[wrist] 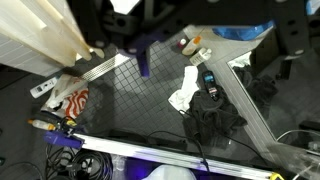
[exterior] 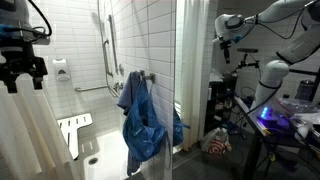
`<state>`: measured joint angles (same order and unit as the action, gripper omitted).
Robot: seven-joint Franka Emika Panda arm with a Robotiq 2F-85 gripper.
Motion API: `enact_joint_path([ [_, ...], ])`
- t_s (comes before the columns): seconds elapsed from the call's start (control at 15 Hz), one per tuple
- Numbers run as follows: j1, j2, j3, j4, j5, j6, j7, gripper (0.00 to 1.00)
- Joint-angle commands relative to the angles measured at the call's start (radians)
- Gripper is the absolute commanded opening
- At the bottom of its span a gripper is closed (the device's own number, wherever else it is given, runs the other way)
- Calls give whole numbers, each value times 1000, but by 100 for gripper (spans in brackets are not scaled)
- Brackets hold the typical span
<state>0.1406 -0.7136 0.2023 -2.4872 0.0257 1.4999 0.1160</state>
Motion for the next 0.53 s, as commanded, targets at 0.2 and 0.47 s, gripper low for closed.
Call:
enact_joint_path([
  [0.2, -57, 127, -49, 54, 7, 89, 35, 100],
  [0.47, -87, 219, -72, 101, -5, 171, 50, 100],
])
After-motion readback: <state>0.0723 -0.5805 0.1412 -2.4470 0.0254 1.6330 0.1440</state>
